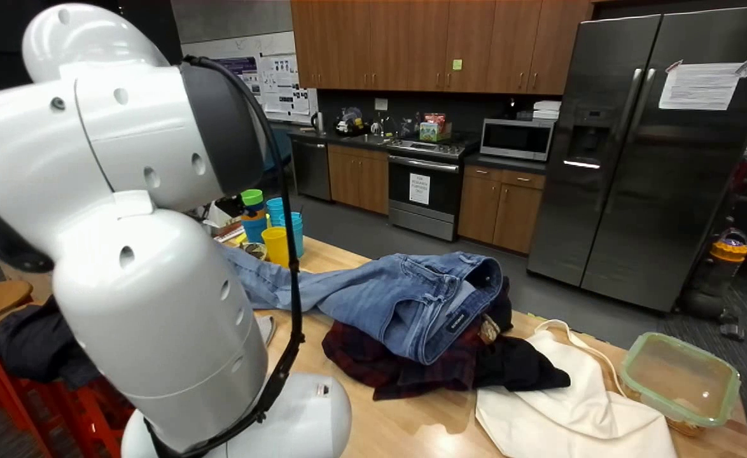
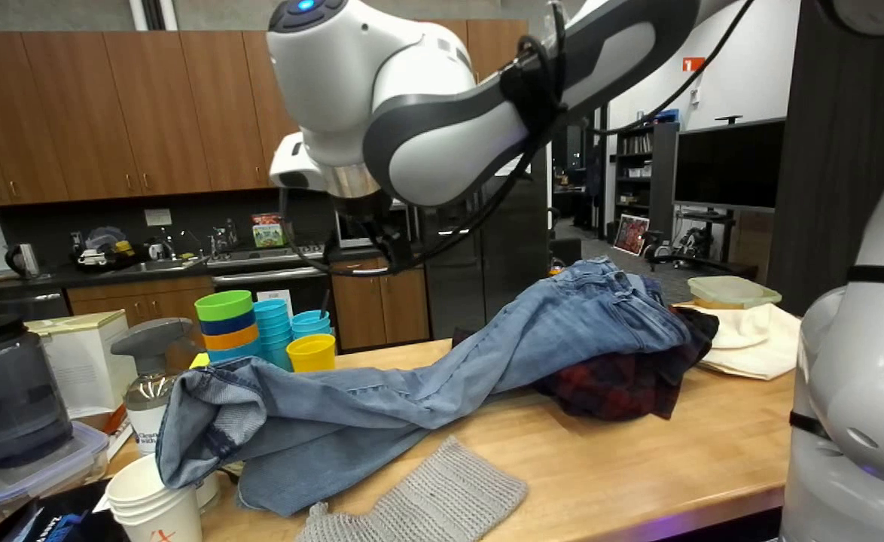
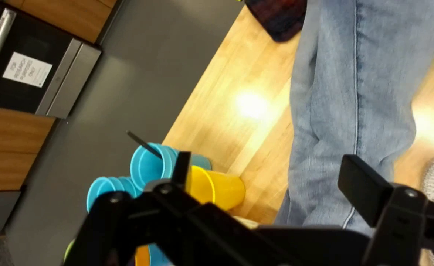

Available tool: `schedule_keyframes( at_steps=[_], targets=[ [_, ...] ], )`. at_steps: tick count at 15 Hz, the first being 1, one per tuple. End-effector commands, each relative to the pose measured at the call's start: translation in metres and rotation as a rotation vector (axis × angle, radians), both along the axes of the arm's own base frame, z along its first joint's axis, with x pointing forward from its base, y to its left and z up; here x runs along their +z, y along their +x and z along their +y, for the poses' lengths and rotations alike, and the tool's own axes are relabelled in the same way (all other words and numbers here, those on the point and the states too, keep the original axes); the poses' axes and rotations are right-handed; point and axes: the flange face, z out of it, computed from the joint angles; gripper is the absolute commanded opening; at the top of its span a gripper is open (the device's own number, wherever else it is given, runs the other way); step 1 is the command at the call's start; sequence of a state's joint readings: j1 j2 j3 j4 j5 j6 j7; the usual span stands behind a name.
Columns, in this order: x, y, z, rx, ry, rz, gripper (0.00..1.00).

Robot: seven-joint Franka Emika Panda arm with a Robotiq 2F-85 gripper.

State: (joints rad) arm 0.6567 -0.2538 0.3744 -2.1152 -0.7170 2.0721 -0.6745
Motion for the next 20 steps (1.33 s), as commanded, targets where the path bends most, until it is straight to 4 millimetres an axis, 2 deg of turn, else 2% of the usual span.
schedule_keyframes(
  at_steps=[1,8,14,17,20],
  targets=[
    [0.006,0.009,-0.060,-0.129,0.077,0.004,1.00],
    [-0.007,0.023,-0.153,-0.314,0.217,0.071,1.00],
    [0.004,0.034,-0.228,-0.414,0.452,0.118,1.00],
    [0.008,0.043,-0.261,-0.476,0.560,0.146,1.00],
    [0.007,0.051,-0.286,-0.530,0.631,0.166,1.00]
  ],
)
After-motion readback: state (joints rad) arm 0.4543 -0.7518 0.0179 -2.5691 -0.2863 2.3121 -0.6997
